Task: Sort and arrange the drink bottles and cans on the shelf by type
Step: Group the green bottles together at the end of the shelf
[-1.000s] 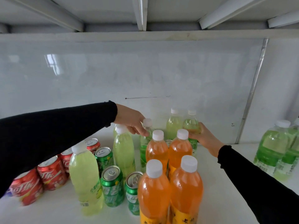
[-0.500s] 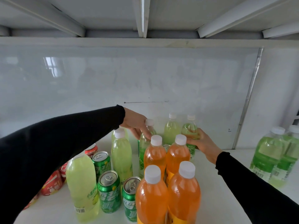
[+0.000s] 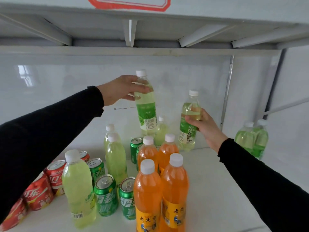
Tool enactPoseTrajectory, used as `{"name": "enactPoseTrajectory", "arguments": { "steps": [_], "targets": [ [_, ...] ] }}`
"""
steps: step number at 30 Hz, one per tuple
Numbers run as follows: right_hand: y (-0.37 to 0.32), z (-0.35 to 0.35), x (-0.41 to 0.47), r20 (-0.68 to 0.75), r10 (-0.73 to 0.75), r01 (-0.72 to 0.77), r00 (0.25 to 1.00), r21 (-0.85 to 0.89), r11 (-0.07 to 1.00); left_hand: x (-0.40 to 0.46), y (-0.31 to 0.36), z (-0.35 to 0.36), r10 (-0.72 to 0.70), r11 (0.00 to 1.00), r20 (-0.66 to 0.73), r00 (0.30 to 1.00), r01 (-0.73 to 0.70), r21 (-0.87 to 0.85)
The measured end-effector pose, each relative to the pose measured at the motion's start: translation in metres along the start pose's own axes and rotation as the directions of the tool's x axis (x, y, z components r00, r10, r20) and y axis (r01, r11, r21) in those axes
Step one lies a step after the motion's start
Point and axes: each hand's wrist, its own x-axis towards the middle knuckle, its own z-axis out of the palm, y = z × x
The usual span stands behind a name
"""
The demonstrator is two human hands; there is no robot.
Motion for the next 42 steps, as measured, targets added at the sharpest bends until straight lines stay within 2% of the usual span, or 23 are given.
{"name": "enactPoseTrajectory", "arguments": {
  "steps": [8,15,23,32,36,39,42],
  "targets": [
    [-0.03,-0.024,-0.051,-0.142,-0.042,0.043,0.989,0.011,0.999,-0.015,0.039,0.039,0.189,0.973,-0.104,0.977,-0.2,-0.112],
    [-0.049,-0.041,-0.095,-0.264,-0.014,0.024,0.964,0.034,0.999,-0.019,0.059,0.072,0.238,0.946,-0.095,0.967,-0.253,-0.204],
    [-0.056,-0.057,-0.135,-0.347,0.022,-0.017,0.938,0.019,1.0,-0.025,0.06,0.108,0.297,0.903,0.075,0.952,-0.255,-0.346],
    [-0.046,-0.101,-0.165,-0.377,0.031,-0.046,0.926,-0.029,0.999,-0.02,0.077,0.171,0.316,0.934,0.324,0.892,-0.233,-0.27],
    [-0.041,-0.139,-0.173,-0.33,0.018,-0.047,0.944,-0.08,0.996,-0.017,0.095,0.199,0.3,0.944,0.454,0.839,-0.194,-0.265],
    [-0.035,-0.176,-0.176,-0.273,0.048,-0.082,0.961,-0.115,0.99,-0.011,0.106,0.226,0.273,0.962,0.562,0.78,-0.212,-0.174],
    [-0.023,-0.217,-0.176,-0.218,0.091,-0.12,0.972,-0.126,0.985,-0.001,0.11,0.26,0.2,0.977,0.618,0.76,-0.201,-0.07]
  ]
}}
